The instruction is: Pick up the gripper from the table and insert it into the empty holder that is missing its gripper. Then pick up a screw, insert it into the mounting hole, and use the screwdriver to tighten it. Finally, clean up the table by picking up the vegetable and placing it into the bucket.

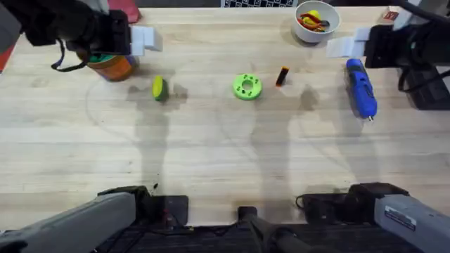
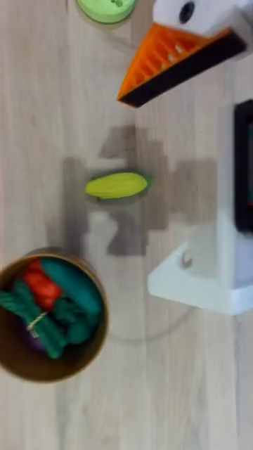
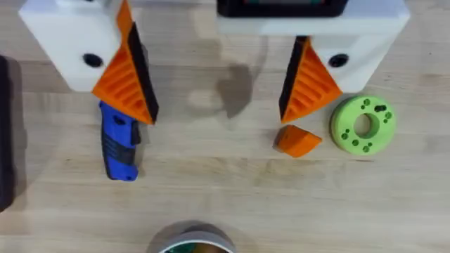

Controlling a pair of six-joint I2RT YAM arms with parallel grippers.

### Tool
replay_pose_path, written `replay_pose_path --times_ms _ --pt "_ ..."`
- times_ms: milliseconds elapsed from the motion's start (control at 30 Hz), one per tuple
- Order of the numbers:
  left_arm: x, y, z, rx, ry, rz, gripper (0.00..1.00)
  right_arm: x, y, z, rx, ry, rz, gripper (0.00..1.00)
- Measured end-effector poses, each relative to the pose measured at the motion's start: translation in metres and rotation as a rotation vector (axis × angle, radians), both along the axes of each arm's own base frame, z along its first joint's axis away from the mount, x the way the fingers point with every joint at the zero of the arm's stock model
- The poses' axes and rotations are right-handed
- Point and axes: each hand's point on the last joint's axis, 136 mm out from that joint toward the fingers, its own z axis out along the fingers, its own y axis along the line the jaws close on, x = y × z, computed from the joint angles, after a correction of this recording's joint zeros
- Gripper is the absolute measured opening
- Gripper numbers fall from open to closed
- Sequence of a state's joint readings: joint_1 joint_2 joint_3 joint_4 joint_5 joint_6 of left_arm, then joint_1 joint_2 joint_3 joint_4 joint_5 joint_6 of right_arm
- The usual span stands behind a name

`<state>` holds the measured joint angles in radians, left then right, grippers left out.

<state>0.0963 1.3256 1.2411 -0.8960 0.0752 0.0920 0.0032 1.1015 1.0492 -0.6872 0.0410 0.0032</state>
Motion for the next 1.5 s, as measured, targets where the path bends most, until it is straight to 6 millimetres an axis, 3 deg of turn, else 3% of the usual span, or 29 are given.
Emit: replay_pose_path --times_ms 400,567,867,1033,1200,1300,1467,1500 --pt "-0.01 0.001 -0.013 -0.066 0.077 0.022 0.986 -0.01 0.0 -0.008 0.0 0.052 0.0 0.994" --pt "-0.018 -0.001 -0.049 -0.091 0.239 0.024 0.985 -0.009 0.0 -0.008 0.0 0.05 0.0 0.994" --pt "-0.015 -0.002 -0.134 -0.122 0.51 0.031 0.97 -0.009 0.0 -0.008 0.0 0.05 0.0 0.994" --pt "-0.006 -0.002 -0.161 -0.121 0.574 0.027 0.961 -0.008 0.0 -0.007 0.0 0.044 0.0 0.994" --pt "0.006 0.0 -0.171 -0.095 0.565 0.026 0.902 -0.008 0.0 -0.007 0.0 0.044 0.0 0.994" --pt "0.006 0.002 -0.176 -0.084 0.58 0.028 0.782 -0.008 0.0 -0.007 0.0 0.044 0.0 0.994" --pt "0.009 -0.005 -0.174 -0.108 0.575 0.012 0.053 -0.008 0.0 -0.007 0.0 0.044 0.0 0.994" --pt "0.01 -0.006 -0.174 -0.106 0.573 0.01 0.014 -0.008 0.0 -0.007 0.0 0.044 0.0 0.994"
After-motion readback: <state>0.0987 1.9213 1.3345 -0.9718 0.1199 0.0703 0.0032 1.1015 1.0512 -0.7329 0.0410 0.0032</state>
